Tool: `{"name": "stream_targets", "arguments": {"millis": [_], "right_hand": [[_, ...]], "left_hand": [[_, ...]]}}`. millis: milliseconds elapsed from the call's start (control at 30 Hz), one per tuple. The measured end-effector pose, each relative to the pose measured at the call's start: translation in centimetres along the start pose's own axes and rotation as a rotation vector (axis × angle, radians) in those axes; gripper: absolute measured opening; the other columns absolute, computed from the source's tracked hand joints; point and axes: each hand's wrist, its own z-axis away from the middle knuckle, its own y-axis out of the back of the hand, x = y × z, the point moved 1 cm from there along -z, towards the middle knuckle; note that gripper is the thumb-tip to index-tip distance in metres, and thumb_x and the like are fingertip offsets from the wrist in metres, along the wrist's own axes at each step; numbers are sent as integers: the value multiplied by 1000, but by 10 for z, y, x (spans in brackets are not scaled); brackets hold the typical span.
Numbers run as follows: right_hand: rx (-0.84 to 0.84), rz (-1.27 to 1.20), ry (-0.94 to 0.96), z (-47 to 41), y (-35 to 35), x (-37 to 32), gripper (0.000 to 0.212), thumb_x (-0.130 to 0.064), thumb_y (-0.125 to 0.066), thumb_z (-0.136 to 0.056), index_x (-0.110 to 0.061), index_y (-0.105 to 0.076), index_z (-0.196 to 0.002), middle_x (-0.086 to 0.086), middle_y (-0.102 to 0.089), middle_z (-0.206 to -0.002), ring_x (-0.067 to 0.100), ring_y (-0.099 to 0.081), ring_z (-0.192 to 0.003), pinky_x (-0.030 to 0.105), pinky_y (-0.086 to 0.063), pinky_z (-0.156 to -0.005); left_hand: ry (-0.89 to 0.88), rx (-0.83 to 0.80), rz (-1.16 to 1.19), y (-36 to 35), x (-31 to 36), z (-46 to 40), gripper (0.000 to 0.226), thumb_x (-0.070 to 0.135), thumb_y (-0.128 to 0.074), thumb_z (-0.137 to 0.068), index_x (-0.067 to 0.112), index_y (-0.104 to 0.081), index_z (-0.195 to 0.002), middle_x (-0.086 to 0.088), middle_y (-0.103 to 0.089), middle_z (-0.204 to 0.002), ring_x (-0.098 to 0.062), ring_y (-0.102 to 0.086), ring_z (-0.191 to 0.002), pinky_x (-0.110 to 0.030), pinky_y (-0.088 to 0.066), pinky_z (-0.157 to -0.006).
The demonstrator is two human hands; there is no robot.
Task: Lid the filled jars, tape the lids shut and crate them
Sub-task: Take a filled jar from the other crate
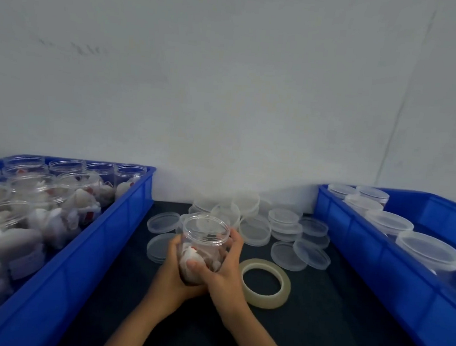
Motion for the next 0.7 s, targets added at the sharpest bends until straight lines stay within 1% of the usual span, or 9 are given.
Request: {"name": "stream_targets", "arguments": {"millis": [67, 133, 167, 233, 300, 400, 467, 533, 700], "right_hand": [[-57, -21, -72, -3, 8, -7, 85, -18, -78, -74, -29, -25, -139, 0, -48, -133, 13, -55, -119, 27, -51, -96], [-55, -1, -98, -12, 30, -15, 55, -24, -67, -89, -28, -35, -134, -1, -48, -129, 10, -55, -115, 14, -49, -86], [3, 69, -72, -18, 46, -20, 40, -22, -61, -94, -24, -43, -130, 0, -50, -126, 11, -54, -115, 10, -47, -83], [218, 366, -10, -29, 86, -26, 31, -14, -61, -93, -17, -53, -124, 1, -55, -122, 15, -54, -114, 15, -46, -87], [406, 715, -60, -36, 128, -26, 41, -11, -66, -89, -13, -52, -127, 6, -53, -127, 21, -52, -117, 30, -47, -95], [488, 1005, -265, -39, 172, -16, 66, -33, -73, -84, -11, -41, -137, 18, -41, -139, 34, -43, -123, 45, -44, -98], [440, 1055, -379, -43, 187, -9, 85, -49, -73, -80, -9, -31, -143, 21, -35, -143, 39, -39, -127, 50, -39, -103], [402, 1037, -454, -49, 194, -3, 97, -56, -70, -78, -9, -21, -147, 22, -31, -147, 39, -35, -131, 50, -34, -108], [392, 1051, -460, -59, 197, 5, 97, -50, -75, -77, -9, -20, -146, 21, -33, -147, 38, -36, -133, 49, -31, -110]], "left_hand": [[24, 73, -2, 0, 0, 4, 110, 28, -95, -50, 48, -14, -121, 26, -45, -108, 10, -56, -89, -7, -45, -60], [23, 111, -2, 0, -1, 6, 102, 25, -95, -51, 50, -16, -109, 24, -41, -106, 5, -52, -89, -10, -43, -62], [15, 114, 4, 0, -2, 5, 98, 23, -95, -51, 52, -18, -105, 23, -41, -106, 3, -52, -90, -11, -42, -63], [-15, 118, 9, -1, 0, 6, 96, 19, -95, -52, 58, -21, -101, 22, -41, -106, 2, -52, -90, -12, -43, -64], [-50, 145, 18, -3, 2, 5, 97, 16, -95, -52, 58, -25, -105, 23, -41, -108, 2, -52, -91, -11, -43, -65], [-82, 194, 60, -4, 6, 2, 97, 13, -94, -53, 49, -27, -113, 29, -33, -110, 4, -48, -94, -11, -40, -69], [-97, 215, 75, -3, 6, 1, 97, 12, -94, -53, 46, -27, -116, 29, -33, -111, 4, -48, -96, -10, -40, -69], [-113, 218, 69, -3, 6, 2, 98, 12, -94, -53, 51, -27, -112, 27, -35, -112, 4, -50, -97, -10, -41, -69], [-94, 187, 48, -2, 6, 6, 99, 15, -95, -51, 61, -26, -105, 26, -38, -111, 3, -51, -95, -12, -43, -67]]}}
